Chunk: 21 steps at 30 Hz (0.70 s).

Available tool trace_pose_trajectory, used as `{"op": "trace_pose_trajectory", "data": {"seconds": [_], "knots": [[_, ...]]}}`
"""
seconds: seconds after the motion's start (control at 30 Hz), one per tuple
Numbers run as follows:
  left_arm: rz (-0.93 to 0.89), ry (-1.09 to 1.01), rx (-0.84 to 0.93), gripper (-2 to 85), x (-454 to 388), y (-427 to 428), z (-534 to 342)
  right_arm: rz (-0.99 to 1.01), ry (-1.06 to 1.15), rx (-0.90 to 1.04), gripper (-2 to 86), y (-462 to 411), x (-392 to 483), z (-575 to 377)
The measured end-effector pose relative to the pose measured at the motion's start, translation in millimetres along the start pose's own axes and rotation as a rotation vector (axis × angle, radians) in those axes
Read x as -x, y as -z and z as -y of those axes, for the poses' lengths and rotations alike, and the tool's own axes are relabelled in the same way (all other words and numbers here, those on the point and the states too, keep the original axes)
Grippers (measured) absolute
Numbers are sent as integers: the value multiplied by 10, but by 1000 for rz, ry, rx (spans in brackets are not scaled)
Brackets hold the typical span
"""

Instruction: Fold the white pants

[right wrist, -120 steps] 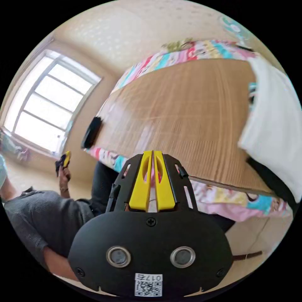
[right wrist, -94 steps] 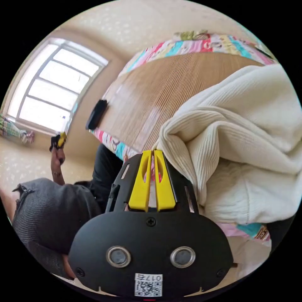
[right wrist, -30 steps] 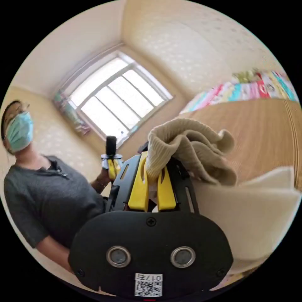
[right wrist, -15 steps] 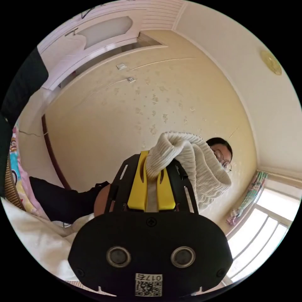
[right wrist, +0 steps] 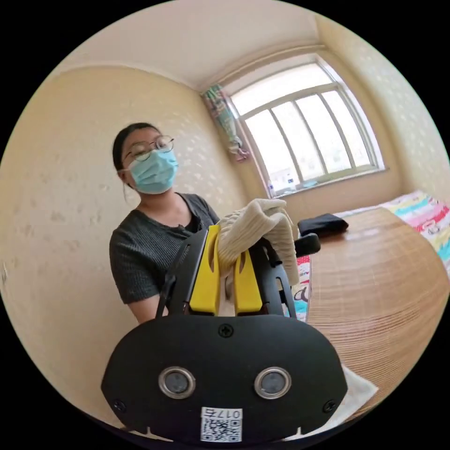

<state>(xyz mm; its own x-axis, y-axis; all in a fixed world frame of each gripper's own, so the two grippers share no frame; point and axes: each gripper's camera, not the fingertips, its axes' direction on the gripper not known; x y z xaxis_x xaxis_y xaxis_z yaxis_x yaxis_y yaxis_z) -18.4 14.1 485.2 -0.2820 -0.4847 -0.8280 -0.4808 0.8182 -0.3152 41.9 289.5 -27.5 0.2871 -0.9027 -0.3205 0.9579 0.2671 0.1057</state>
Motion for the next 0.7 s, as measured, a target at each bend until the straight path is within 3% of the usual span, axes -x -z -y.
{"op": "trace_pose_trajectory", "data": {"seconds": [0.1, 0.13, 0.23, 0.3, 0.37, 0.5, 0.57, 0.6, 0.67, 0.7], "knots": [[22, -35, -125, 110, -93, 123, -55, -108, -216, -96, 27, 125, -362, -52], [37, -68, -238, 94, -166, 252, -121, -144, -237, -140, 31, 177, -376, -93], [-17, -221, -457, 64, -428, 518, -268, -478, -370, -470, 100, 426, -186, -503], [97, -301, -477, 63, -668, 534, -288, -712, -404, -657, 149, 284, 89, -837], [200, -318, -522, 62, -874, 503, -292, -772, -370, -734, 188, -51, 221, -1007], [312, -375, -521, 63, -1116, 263, -212, -692, -436, -523, 240, -1178, -148, -988], [420, -389, -439, 63, -1213, -141, -123, -601, -477, -426, 255, -1642, -446, -949], [440, -387, -411, 63, -1220, -253, -100, -646, -496, -409, 255, -1859, -549, -942], [545, -421, -280, 63, -1251, -643, -35, -692, -510, -344, 220, -1944, -602, -888], [564, -449, -263, 63, -1279, -687, -44, -627, -515, -273, 146, -1864, -660, -826]]}}
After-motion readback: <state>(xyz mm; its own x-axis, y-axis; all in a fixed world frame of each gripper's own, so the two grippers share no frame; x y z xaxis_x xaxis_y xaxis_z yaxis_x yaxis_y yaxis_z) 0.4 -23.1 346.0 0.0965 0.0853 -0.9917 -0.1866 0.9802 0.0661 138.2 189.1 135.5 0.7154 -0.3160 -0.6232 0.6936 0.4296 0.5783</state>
